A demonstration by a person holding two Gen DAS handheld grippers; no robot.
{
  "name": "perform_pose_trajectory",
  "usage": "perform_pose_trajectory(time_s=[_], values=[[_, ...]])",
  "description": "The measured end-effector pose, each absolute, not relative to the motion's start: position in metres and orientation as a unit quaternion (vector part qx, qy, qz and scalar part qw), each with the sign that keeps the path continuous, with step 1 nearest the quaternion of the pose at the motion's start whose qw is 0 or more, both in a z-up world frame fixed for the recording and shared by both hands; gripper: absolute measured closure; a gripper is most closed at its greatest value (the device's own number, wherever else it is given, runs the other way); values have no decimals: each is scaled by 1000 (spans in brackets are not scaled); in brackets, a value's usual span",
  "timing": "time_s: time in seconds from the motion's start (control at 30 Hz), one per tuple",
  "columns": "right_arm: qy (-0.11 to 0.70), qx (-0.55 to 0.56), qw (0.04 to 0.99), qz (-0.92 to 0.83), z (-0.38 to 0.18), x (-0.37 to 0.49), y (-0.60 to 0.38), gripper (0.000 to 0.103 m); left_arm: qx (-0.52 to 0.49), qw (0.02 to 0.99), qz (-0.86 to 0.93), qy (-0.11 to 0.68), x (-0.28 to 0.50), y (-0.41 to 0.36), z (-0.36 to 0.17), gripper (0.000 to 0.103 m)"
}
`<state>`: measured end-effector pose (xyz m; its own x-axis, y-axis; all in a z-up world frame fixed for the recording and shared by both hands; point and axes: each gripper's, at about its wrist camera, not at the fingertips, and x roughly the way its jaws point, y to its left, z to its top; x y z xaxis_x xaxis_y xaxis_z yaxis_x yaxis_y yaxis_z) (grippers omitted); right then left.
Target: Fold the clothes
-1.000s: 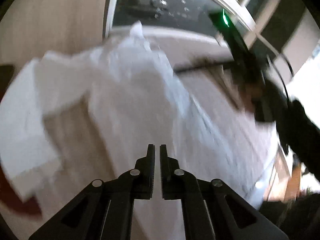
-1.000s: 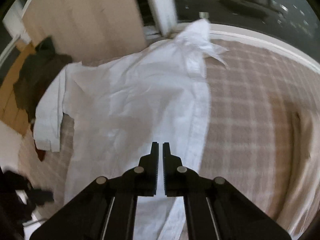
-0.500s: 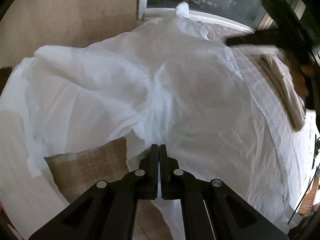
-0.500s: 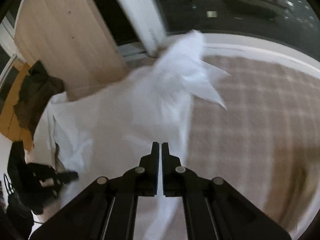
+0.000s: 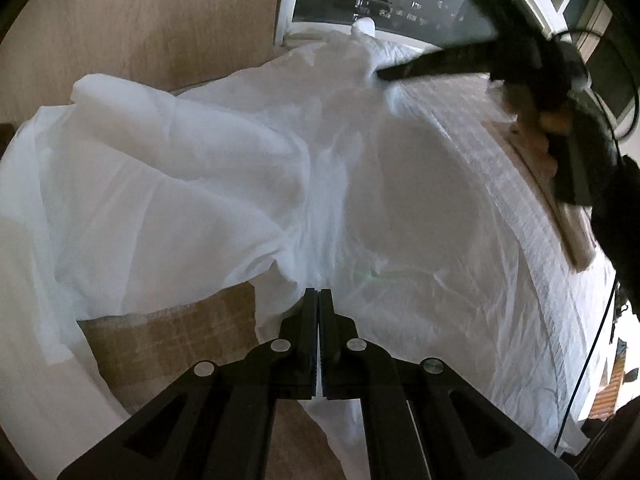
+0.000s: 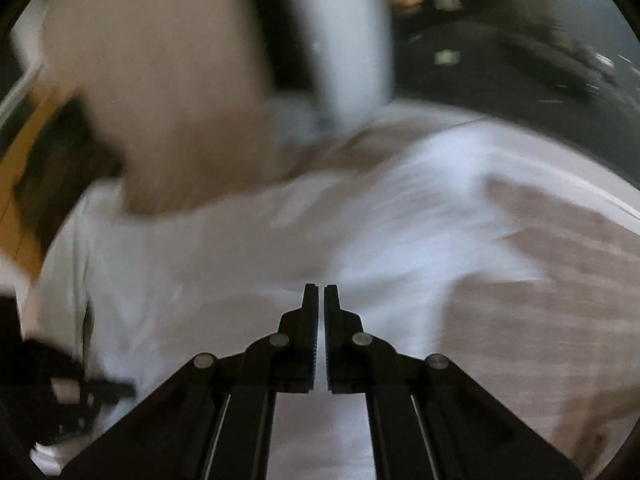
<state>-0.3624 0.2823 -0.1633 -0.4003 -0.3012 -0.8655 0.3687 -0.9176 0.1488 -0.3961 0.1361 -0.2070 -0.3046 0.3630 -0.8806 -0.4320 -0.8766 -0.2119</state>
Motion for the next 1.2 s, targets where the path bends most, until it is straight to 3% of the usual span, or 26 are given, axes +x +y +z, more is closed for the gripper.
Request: perform_pose_trajectory(time_s=[0.07, 0.17, 0.23, 0.3, 0.57, 0.87, 0.97, 1.0, 1.03, 1.1, 1.2], values=[[72, 520, 156, -837, -178, -370, 274, 102, -535, 236, 810, 41, -384, 124, -197, 101], [26, 505, 133, -853, -160, -366, 290, 101, -501, 190, 843, 48, -356, 84, -162, 92], [-10, 489, 141, -861, -138, -351, 303, 101, -483, 163, 860, 38, -335, 47, -143, 64], [-45, 486, 161, -858, -119, -322, 312, 98, -480, 136, 866, 34, -316, 11, -132, 57], [-144, 535, 177, -813, -134, -221, 335, 97, -483, 167, 847, 148, -283, 6, -144, 55], [-177, 579, 165, -779, -162, -172, 326, 97, -477, 189, 820, 253, -320, 52, -189, 54], [-169, 581, 165, -779, -159, -161, 320, 97, -486, 185, 811, 268, -334, 55, -203, 54], [-168, 582, 163, -779, -159, -159, 319, 97, -490, 193, 811, 254, -338, 52, -204, 60], [-166, 583, 160, -779, -160, -157, 318, 97, -493, 201, 812, 238, -342, 49, -204, 84], [-165, 587, 154, -778, -163, -153, 319, 97, -504, 202, 812, 216, -350, 40, -204, 103], [-164, 592, 145, -776, -167, -149, 321, 97, -505, 203, 822, 170, -357, 18, -191, 103]])
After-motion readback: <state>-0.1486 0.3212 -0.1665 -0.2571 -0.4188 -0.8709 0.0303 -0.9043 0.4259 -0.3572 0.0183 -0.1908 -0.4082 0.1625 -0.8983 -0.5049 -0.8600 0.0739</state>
